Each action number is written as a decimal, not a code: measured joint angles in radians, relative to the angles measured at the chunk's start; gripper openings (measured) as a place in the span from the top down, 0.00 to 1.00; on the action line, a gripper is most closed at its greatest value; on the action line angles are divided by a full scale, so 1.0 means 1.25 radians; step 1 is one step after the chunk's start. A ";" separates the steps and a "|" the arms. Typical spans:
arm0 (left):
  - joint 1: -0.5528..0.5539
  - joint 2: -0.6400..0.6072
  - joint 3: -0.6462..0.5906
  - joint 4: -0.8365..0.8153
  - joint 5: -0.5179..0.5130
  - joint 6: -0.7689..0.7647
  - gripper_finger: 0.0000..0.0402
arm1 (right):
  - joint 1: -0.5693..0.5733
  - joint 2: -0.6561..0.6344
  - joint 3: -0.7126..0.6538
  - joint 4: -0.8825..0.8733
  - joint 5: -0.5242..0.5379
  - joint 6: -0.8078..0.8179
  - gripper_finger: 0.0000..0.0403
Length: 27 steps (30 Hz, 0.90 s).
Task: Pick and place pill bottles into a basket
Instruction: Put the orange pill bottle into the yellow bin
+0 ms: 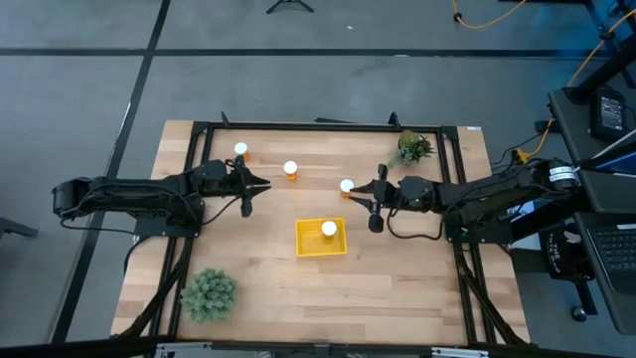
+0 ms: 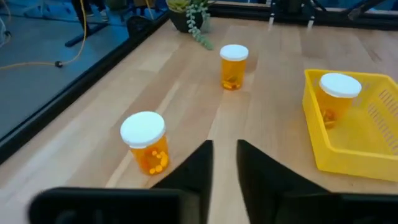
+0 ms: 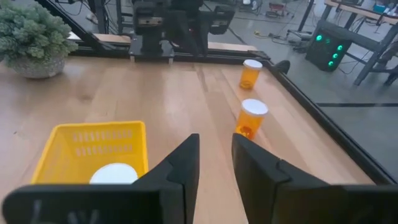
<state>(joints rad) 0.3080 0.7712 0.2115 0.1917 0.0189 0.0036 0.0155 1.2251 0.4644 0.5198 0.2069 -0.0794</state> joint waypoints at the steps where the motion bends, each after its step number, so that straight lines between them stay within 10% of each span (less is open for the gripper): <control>1: 0.000 0.000 0.000 0.000 0.000 0.010 0.78 | -0.003 0.000 0.000 0.000 0.000 -0.001 0.75; 14: 0.000 -0.001 0.000 0.076 -0.092 0.029 0.33 | -0.047 0.000 0.000 0.000 0.000 -0.005 0.75; 27: 0.000 0.002 0.000 0.077 -0.089 -0.004 0.29 | -0.082 0.000 0.000 0.006 0.000 -0.005 0.75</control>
<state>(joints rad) 0.3080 0.7742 0.2115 0.2883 -0.0929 -0.0015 -0.0874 1.2251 0.4644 0.5267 0.2070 -0.0860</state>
